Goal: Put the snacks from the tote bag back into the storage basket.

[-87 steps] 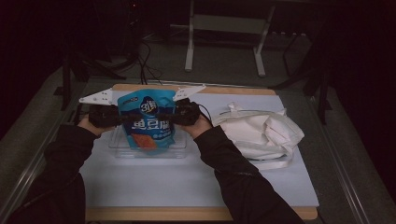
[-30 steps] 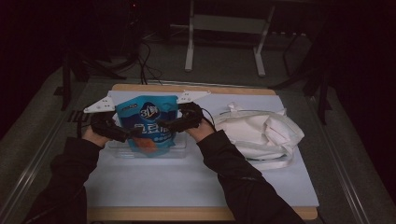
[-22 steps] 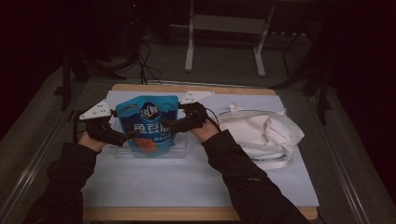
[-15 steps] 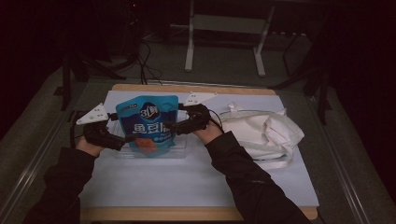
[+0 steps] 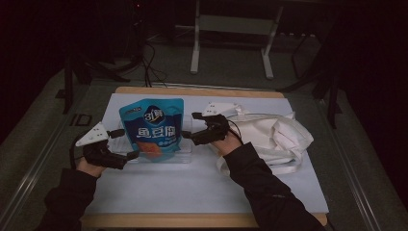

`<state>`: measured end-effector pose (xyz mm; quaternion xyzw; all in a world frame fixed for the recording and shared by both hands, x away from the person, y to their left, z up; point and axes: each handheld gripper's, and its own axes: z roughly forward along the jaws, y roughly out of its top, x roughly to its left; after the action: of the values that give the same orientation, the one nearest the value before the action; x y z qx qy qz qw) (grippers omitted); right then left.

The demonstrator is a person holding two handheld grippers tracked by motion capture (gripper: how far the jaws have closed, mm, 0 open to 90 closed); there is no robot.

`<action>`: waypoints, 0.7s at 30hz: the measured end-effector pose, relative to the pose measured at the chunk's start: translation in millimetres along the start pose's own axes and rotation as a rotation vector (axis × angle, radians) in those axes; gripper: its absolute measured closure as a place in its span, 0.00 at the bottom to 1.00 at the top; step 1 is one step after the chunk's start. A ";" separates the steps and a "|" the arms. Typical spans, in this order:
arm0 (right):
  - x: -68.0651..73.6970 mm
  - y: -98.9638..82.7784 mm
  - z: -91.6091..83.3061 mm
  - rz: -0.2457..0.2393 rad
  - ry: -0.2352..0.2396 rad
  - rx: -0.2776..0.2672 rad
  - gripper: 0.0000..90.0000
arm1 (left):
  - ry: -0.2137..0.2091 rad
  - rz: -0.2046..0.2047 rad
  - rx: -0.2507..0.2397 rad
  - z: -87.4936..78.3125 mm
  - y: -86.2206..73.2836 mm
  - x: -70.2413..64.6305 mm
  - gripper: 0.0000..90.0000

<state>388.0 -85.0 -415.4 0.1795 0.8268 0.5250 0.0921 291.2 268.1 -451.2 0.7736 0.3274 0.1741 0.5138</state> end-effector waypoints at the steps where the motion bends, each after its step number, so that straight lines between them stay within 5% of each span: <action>1: 0.4 -1.9 -2.2 -0.002 0.000 0.001 0.20 | 0.008 0.000 0.010 -0.4 -1.9 -2.6 0.02; 13: 4.3 -20.4 -34.7 -0.001 -0.028 -0.009 0.20 | 0.015 -0.029 0.022 -9.3 -25.3 -34.0 0.02; 21: 4.1 -38.2 -58.3 0.013 -0.053 -0.009 0.20 | -0.011 0.004 0.012 -13.1 -23.2 -53.7 0.02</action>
<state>356.7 -146.8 -424.5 0.1983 0.8207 0.5242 0.1111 236.8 246.2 -463.3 0.7783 0.3240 0.1689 0.5106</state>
